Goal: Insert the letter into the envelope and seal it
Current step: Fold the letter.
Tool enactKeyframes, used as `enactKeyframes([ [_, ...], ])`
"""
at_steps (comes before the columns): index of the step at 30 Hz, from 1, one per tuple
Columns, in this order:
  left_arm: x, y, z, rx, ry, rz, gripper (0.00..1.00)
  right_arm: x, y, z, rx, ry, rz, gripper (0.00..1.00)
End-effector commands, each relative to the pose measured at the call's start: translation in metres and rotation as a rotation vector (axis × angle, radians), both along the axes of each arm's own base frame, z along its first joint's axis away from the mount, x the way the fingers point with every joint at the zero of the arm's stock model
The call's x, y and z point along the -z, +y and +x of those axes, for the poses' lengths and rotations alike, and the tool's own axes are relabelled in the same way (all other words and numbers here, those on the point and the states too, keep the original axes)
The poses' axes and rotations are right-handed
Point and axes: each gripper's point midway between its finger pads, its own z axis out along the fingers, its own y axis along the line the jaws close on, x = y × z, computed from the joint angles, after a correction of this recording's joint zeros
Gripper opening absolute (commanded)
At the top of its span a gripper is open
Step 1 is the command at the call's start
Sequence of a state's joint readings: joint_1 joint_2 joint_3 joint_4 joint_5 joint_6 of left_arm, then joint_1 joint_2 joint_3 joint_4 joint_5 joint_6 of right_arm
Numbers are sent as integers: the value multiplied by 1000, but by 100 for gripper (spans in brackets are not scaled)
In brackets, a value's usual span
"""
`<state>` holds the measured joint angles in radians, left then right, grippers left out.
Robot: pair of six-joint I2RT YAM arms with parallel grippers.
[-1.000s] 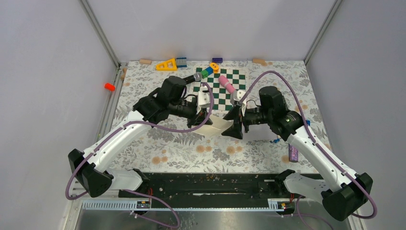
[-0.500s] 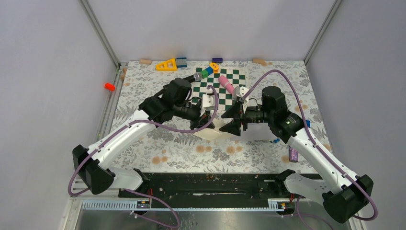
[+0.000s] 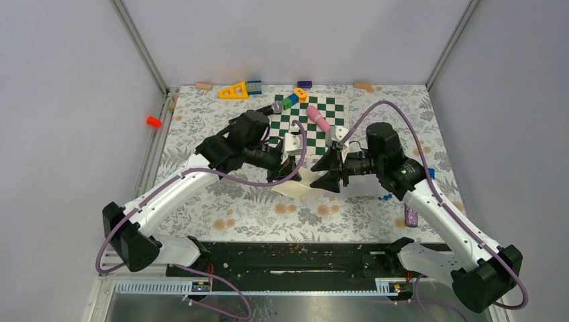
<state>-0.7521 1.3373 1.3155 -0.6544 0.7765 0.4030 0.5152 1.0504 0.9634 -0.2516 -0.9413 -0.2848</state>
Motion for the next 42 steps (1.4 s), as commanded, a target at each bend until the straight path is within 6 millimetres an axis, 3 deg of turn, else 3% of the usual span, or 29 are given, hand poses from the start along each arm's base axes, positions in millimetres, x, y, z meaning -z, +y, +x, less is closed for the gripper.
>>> enactKeyframes([
  [1, -13, -1, -1, 11, -49, -42, 0, -3, -6, -6, -41, -46, -3, 60],
  [3, -14, 0, -1, 8, -55, -43, 0, -1, -9, -5, -37, -48, -10, 55],
  [4, -15, 0, -1, 7, -57, -44, 0, -1, -11, -5, -33, -47, -11, 47],
  [8, -17, 1, -2, 8, -61, -48, 0, -1, -12, -3, -25, -46, -13, 2],
  [9, -17, 1, -2, 9, -63, -49, 0, 0, -12, -2, -22, -44, -14, 0],
  [10, -18, 1, -3, 10, -63, -50, 0, 0, -13, -2, -21, -42, -14, 0],
  [11, -18, 1, -3, 10, -64, -50, 0, 0, -13, -3, -24, -42, -13, 10],
  [13, -18, 2, -3, 9, -65, -51, 0, -1, -13, -4, -31, -46, -12, 51],
  [14, -19, 2, -4, 11, -69, -51, 0, -1, -14, -5, -32, -48, -16, 62],
  [15, -20, 2, -4, 12, -72, -52, 0, 0, -15, -5, -33, -51, -21, 66],
  [18, -23, 4, -4, 11, -82, -55, 0, 5, -18, -5, -38, -59, -42, 66],
  [20, -24, 5, -5, 9, -88, -57, 0, 8, -20, -4, -35, -58, -50, 57],
  [23, -25, 6, -5, 9, -91, -58, 0, 11, -21, -2, -31, -54, -58, 10],
  [24, -26, 6, -5, 9, -93, -59, 0, 12, -21, -2, -31, -53, -61, 0],
  [26, -26, 6, -6, 10, -93, -58, 0, 12, -22, -2, -33, -55, -64, 4],
  [27, -26, 6, -5, 10, -95, -58, 0, 12, -22, -3, -39, -59, -65, 22],
  [28, -26, 6, -6, 10, -96, -59, 0, 12, -23, -5, -43, -62, -67, 47],
  [29, -27, 7, -6, 9, -97, -59, 0, 11, -23, -5, -46, -65, -68, 61],
  [30, -27, 7, -6, 9, -101, -60, 0, 11, -24, -6, -47, -70, -72, 65],
  [34, -29, 8, -6, 6, -108, -60, 0, 16, -29, -7, -51, -84, -98, 62],
  [35, -30, 9, -6, 6, -112, -62, 0, 17, -30, -6, -46, -84, -105, 54],
  [38, -30, 9, -6, 5, -114, -63, 0, 21, -32, -2, -27, -83, -121, 0],
  [40, -31, 9, -6, 2, -115, -63, 0, 24, -33, -2, -26, -85, -133, 0],
  [41, -31, 10, -6, 3, -118, -64, 0, 25, -34, -2, -26, -87, -140, 18],
  [42, -31, 10, -6, 2, -118, -61, 0, 26, -35, -1, -23, -94, -149, 45],
])
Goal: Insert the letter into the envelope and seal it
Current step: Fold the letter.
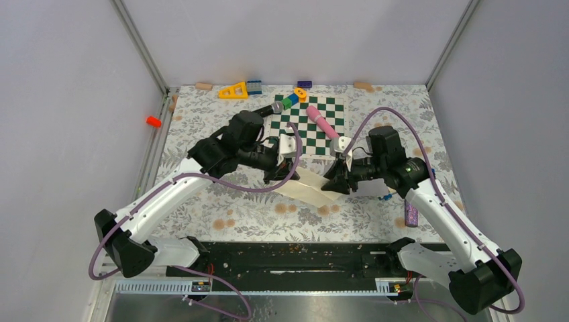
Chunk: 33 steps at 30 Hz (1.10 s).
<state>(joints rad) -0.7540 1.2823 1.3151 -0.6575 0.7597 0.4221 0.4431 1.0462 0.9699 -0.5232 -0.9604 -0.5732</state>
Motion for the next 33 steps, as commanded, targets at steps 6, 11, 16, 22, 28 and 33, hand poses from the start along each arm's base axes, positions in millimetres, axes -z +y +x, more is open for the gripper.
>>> enactKeyframes([
  [6, -19, 6, -3, 0, -73, -37, 0, 4, -18, 7, 13, -105, -106, 62],
  [11, -21, 6, -4, 1, -80, -41, 0, 14, -27, 9, 18, -98, -177, 0],
  [16, -20, 7, -4, 2, -79, -40, 0, 12, -32, 2, -12, -90, -208, 68],
  [22, -23, 7, -4, 2, -86, -44, 0, 19, -45, 0, -17, -110, -283, 39],
  [28, -24, 7, -5, 7, -84, -43, 0, 24, -47, 1, -20, -105, -302, 31],
  [33, -25, 8, -6, 6, -86, -45, 0, 22, -48, 1, -19, -128, -304, 88],
])
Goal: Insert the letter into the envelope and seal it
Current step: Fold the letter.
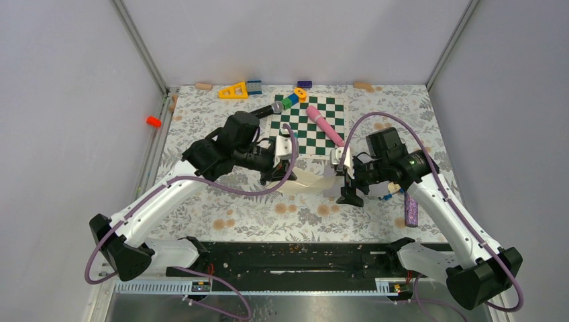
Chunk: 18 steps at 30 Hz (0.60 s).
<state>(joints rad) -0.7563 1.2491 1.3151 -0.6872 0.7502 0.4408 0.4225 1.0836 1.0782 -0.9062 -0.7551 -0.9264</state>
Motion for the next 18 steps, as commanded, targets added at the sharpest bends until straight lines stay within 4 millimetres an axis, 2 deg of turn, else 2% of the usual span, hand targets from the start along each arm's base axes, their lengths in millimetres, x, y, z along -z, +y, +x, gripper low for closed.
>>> enactKeyframes([
  [1, -20, 1, 0, 5, -63, -46, 0, -9, -3, 4, 0, -43, -8, 89],
  [6, -19, -1, -1, 13, -53, -47, 0, -25, 10, 5, 11, -38, 88, 90],
  [11, -14, -4, -2, 29, -26, -42, 0, -40, 22, 8, 19, -42, 185, 86],
  [14, -11, -6, -2, 38, -12, -40, 0, -37, 24, 9, 21, -32, 190, 80],
  [18, -11, -8, -3, 49, 1, -41, 0, -35, 28, 3, -8, 6, 213, 67],
])
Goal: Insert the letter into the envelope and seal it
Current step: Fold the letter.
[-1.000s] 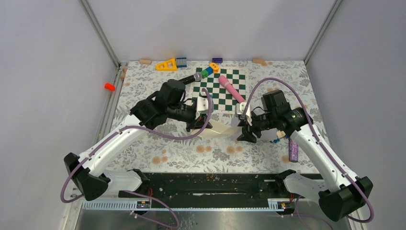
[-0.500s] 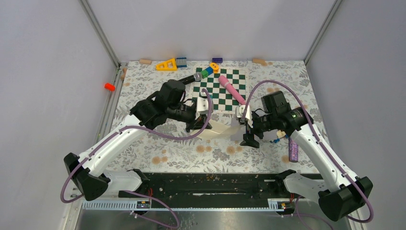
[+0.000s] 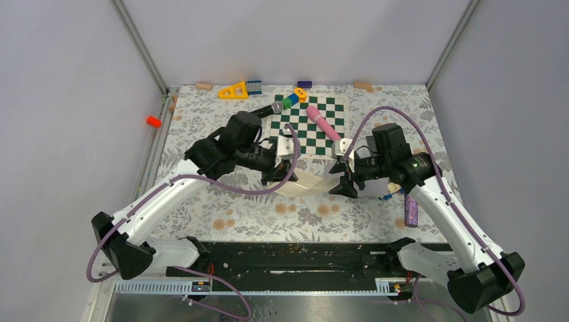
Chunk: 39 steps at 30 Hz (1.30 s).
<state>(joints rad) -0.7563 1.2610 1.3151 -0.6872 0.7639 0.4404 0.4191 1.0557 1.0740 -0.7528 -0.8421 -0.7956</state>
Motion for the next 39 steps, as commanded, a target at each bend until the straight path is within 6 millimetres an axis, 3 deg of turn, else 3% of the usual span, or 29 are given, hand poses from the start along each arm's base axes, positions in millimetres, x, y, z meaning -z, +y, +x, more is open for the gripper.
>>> enactKeyframes([
  [1, -13, -6, -2, 39, -11, -45, 0, -7, 9, -8, -45, 35, 74, 64],
  [11, -13, -6, -5, 49, -2, -48, 0, -8, 11, -20, -99, 77, 86, 28],
  [14, -14, -6, -5, 49, -1, -50, 0, -9, 12, -23, -110, 88, 93, 3],
  [15, -14, -6, -5, 50, -1, -49, 0, -9, 12, -24, -115, 91, 94, 0],
  [17, -14, -6, -6, 50, 2, -49, 4, -9, 12, -27, -122, 100, 97, 0],
  [20, -13, -6, -5, 48, 2, -48, 30, -12, 12, -31, -135, 105, 105, 0],
  [21, -13, -6, -4, 42, 0, -45, 42, -13, 12, -32, -138, 105, 109, 0],
  [23, -15, -7, 2, 11, -10, -47, 86, -16, 12, -34, -142, 96, 118, 0],
  [24, -16, -7, 7, -14, -19, -48, 97, -17, 12, -35, -144, 94, 120, 0],
  [39, -60, 16, 42, -252, -128, -136, 99, -31, 17, -15, -49, 80, 177, 0],
])
